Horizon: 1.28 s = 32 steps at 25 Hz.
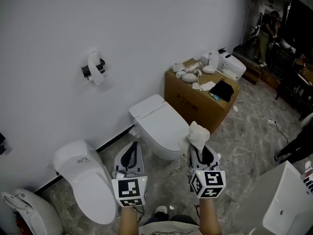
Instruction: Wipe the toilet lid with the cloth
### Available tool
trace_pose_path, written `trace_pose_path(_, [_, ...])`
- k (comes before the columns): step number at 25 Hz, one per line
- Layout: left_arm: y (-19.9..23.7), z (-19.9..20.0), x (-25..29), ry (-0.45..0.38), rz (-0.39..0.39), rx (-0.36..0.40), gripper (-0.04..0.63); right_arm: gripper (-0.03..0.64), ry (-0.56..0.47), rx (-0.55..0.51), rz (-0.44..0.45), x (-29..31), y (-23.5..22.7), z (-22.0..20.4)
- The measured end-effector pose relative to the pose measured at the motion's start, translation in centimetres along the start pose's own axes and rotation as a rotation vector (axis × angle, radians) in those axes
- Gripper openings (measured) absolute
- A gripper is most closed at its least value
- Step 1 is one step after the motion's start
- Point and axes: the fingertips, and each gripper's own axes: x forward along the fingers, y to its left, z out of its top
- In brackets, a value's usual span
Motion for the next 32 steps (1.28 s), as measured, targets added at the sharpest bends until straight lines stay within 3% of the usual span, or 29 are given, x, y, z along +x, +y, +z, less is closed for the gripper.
trace_pose_path(17, [7.5,-4.5,11.3,0.072,0.076,-0.042,0.009,0.112,0.055,0.006,-0.003,14.1,-1.5,-1.7])
trace_pose_path(32, [11.1,-3.9,31.8,0.078,0.135,-0.035,0.009,0.112,0.048,0.009,0.060,35.5,-7.7,1.4])
